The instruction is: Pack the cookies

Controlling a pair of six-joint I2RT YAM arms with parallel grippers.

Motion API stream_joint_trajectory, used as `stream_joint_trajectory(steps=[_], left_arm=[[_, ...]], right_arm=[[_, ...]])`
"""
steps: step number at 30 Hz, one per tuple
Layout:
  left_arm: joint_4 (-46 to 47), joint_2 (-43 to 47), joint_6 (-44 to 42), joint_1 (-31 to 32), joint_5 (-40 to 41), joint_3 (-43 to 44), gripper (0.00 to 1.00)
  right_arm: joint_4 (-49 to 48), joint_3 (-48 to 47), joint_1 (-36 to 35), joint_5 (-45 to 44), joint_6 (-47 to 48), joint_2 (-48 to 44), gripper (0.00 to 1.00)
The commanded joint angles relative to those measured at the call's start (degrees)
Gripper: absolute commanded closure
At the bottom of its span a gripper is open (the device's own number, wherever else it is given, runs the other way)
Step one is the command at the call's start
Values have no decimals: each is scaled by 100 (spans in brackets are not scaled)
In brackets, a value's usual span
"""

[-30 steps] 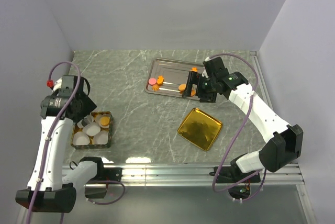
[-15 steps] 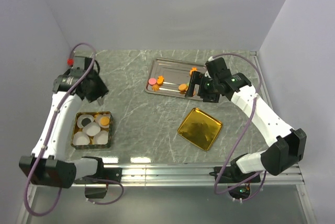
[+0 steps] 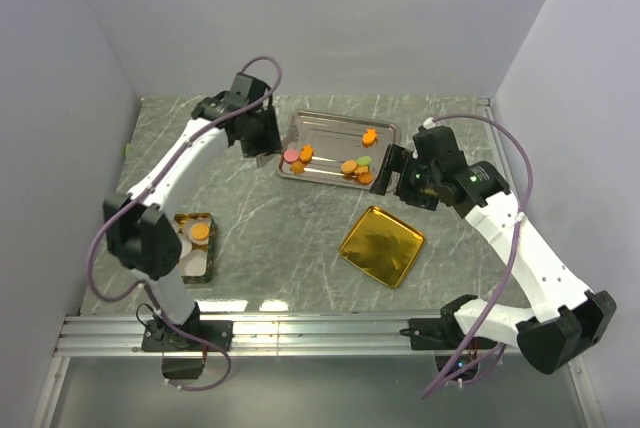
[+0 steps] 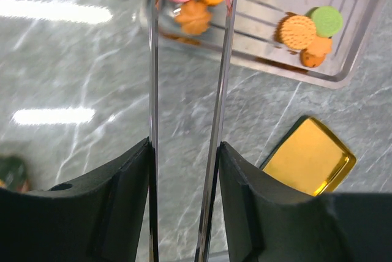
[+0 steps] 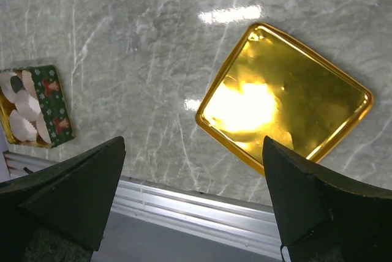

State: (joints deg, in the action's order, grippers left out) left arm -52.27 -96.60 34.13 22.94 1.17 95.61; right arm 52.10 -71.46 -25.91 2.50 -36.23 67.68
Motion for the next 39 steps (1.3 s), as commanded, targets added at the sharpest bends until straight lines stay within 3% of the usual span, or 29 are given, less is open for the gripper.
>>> stream_joint_trajectory(steps=[1,14,28,39], left_arm=[[340,-455,-433,193,-353,668,48],[350,-1695,-486,615,-135,1363,48],[331,-1468,-653,721,559,854,50],[384,-1529,-644,852,480,686,52]], right_arm=[[222,150,-19,-381,-200,-351,0],[837,185,-10,-1058,-403,-949,0],[899,106,-10,-1068,-341,-844,0],[899,80,-11,-1076,-244,-774,0]])
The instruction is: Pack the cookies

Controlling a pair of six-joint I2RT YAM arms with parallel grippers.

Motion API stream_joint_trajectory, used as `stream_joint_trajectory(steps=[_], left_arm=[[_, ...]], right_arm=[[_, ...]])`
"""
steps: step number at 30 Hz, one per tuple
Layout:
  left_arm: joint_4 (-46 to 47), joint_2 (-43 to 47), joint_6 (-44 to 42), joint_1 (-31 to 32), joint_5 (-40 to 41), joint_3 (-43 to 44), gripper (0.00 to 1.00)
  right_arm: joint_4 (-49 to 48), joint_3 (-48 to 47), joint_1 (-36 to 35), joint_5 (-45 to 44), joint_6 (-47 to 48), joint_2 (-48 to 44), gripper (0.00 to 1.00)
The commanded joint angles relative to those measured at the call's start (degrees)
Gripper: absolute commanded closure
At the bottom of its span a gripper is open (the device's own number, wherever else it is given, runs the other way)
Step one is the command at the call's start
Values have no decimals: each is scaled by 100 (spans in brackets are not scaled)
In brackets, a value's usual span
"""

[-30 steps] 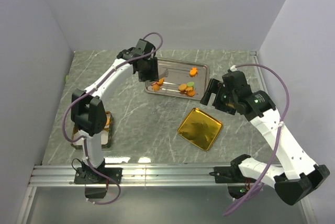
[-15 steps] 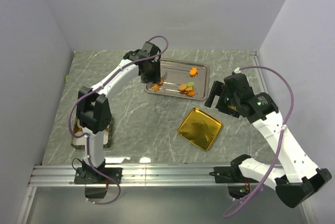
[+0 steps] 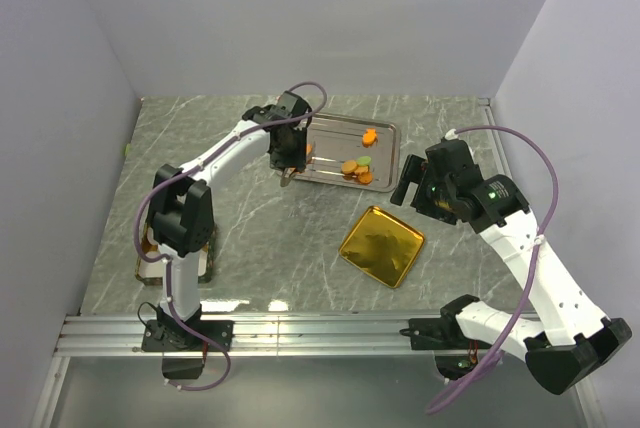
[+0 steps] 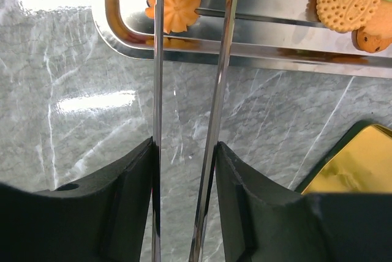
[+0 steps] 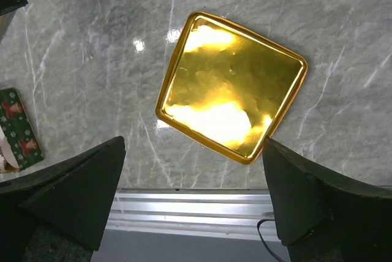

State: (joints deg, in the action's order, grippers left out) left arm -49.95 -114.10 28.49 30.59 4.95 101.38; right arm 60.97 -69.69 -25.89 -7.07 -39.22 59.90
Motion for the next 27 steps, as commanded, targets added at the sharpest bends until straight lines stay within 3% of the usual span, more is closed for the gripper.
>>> stream_joint_trajectory(steps=[1,15,27], left_arm=[[127,178,-80,122,111,153,53],[-216,-68,-1,202,261,558,51],[-463,-139,-11,202,497,909,69]], right_arm=[[11,-106,-21,-128,64,-4,0],[-68,-36,-13,-207,152,39,0],[-191,-9,-13,-154,204,101,0]])
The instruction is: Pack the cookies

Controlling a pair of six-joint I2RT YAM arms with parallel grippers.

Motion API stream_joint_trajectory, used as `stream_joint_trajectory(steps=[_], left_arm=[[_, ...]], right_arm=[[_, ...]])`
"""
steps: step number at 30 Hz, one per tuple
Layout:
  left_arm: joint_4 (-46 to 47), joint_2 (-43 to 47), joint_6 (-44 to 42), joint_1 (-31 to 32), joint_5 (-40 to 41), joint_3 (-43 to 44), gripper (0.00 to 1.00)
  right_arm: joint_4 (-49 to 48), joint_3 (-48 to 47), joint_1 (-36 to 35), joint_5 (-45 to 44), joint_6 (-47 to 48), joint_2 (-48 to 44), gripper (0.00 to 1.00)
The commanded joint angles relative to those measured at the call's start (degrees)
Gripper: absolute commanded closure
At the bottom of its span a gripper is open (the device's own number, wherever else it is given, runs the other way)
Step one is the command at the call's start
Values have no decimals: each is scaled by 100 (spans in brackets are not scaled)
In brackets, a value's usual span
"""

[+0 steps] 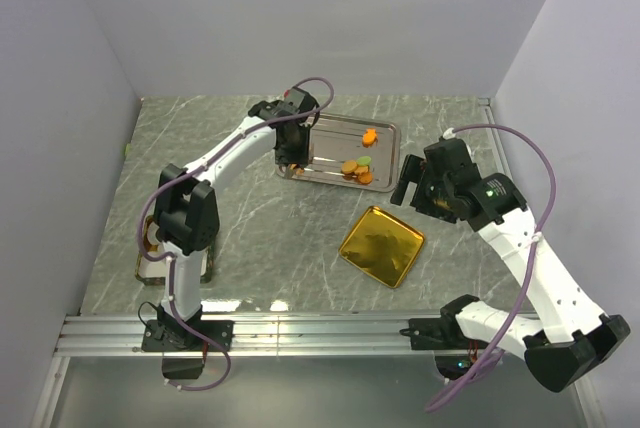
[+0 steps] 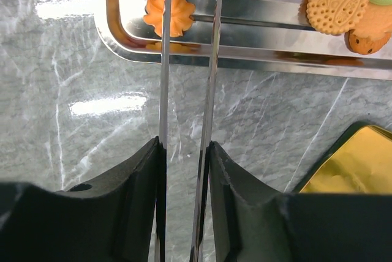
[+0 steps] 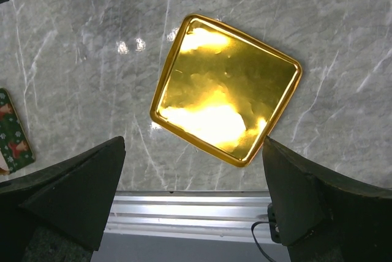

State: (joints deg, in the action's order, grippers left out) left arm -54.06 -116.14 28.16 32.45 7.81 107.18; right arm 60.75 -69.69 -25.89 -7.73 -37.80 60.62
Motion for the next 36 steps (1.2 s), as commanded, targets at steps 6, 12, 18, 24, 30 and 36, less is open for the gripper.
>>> stream_joint_trajectory(steps=[6,12,18,24,30,36], left_arm=[[-165,477,259,7,369,400,70],[-482,1258,488,-168,537,471,71],[-825,2592,716,-695,730,-170,70],[-1448,4113,1191,-1030,1028,-1154,68],[-2449,5581,2113,-1047,1170,-2085,67],[-2460,6769,2597,-1082,775,-3078,66]], right_arm=[[-283,-202,-21,52,159,239,0],[-424,-642,-21,210,370,687,0],[-661,-950,-21,658,528,1259,0],[-951,-1204,-39,1229,590,1865,0],[-1092,-1600,-241,1484,704,2515,0],[-1127,-1846,-504,1695,643,2946,0]])
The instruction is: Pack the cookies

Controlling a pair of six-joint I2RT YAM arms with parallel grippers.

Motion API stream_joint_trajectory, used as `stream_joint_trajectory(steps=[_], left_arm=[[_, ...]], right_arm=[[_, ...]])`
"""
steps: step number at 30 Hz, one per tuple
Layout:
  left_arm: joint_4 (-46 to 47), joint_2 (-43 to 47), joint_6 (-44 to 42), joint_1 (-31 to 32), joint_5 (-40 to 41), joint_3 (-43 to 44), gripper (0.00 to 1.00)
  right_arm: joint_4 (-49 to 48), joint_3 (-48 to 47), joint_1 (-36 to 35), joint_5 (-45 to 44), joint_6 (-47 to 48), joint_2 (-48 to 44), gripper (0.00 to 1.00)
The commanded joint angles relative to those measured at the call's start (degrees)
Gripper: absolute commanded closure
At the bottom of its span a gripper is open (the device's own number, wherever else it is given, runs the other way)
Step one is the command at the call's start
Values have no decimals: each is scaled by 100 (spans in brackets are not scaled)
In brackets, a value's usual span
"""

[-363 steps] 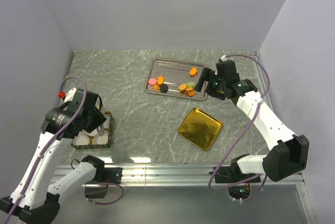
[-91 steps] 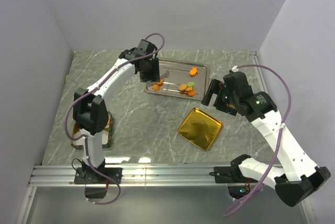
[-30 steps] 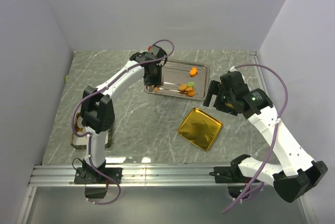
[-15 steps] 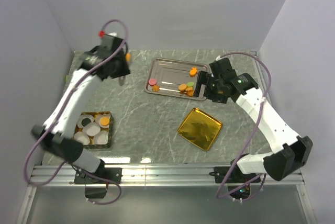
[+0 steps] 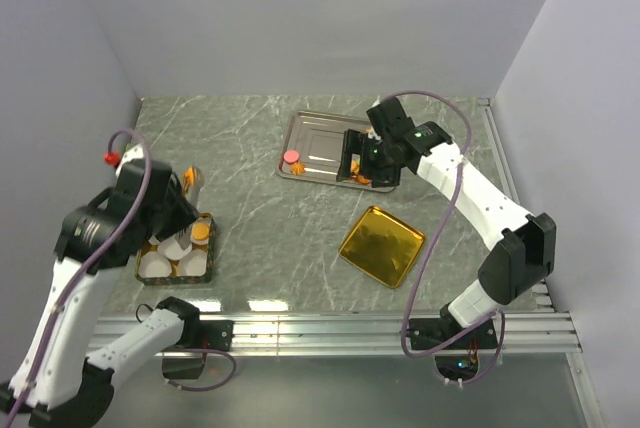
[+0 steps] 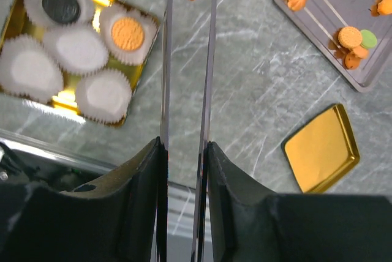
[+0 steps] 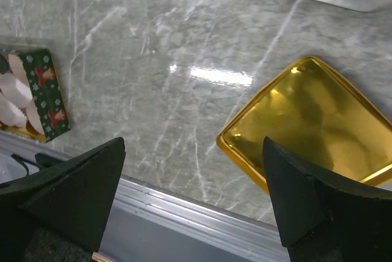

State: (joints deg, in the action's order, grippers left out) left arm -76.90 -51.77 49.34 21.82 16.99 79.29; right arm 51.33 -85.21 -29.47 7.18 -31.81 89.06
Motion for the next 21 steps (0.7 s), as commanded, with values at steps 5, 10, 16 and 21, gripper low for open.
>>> stream_joint_trajectory(steps=[5,10,16,21], left_arm=[[-176,641,699,-29,-187,-756,65],[-185,1247,1041,-29,-127,-1274,64],[-202,2074,1596,-29,-21,-1828,62],[-202,2303,1693,-29,-12,-2197,58]], right_arm=[[-202,-330,-532,258,17,235,0],[-281,-84,-717,293,-35,174,0],[-317,215,-753,266,-44,-11,0],[-317,356,-753,240,-27,-81,0]])
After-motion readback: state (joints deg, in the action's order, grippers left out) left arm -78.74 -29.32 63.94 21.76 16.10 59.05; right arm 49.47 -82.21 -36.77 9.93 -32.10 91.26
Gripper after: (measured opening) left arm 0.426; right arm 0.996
